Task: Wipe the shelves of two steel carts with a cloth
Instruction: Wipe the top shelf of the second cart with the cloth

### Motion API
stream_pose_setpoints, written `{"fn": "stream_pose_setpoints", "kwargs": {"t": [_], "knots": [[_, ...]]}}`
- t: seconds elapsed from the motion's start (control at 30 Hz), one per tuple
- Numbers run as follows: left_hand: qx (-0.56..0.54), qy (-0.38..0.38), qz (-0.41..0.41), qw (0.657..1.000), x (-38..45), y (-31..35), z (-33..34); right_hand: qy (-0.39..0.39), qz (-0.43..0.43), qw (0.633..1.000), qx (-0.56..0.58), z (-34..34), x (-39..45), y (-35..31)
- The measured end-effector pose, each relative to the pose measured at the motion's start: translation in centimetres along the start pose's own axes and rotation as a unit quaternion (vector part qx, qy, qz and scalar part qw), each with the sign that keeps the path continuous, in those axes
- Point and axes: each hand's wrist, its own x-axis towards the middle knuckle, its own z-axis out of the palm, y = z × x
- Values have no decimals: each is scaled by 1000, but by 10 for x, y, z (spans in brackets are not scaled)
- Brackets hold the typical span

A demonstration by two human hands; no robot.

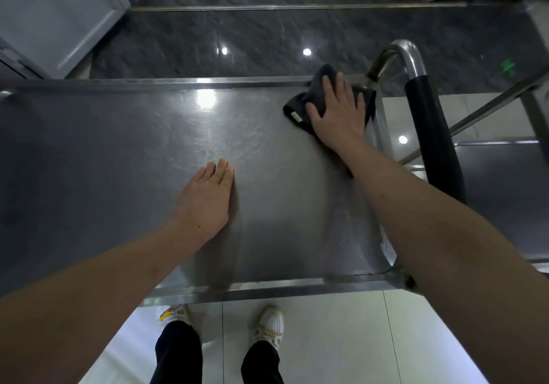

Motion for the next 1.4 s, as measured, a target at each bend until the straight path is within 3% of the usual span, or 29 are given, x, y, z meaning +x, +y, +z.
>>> {"fn": "stream_pose_setpoints", "kwargs": {"t": [0.13,0.5,0.63,0.87,0.97,1.23,1.4], "knots": [[15,0,1,1000,-1,0,0,12,48,999,3,1,-22,11],[11,8,13,1000,-4,-5,2,26,71,997,-2,25,-185,12],[11,10,12,1000,-7,-3,3,12,75,997,-4,22,-169,11],[16,5,0,1000,-4,0,2,-6,32,999,-3,-1,-54,14],[17,-2,-2,1000,-4,-1,1,-6,12,1000,-9,1,-53,18],[-26,8,-2,1000,-5,-5,3,14,-18,1000,-13,12,-151,36],[-30,-23,8,999,-6,-4,-11,10,0,1000,-10,22,-230,39]]}}
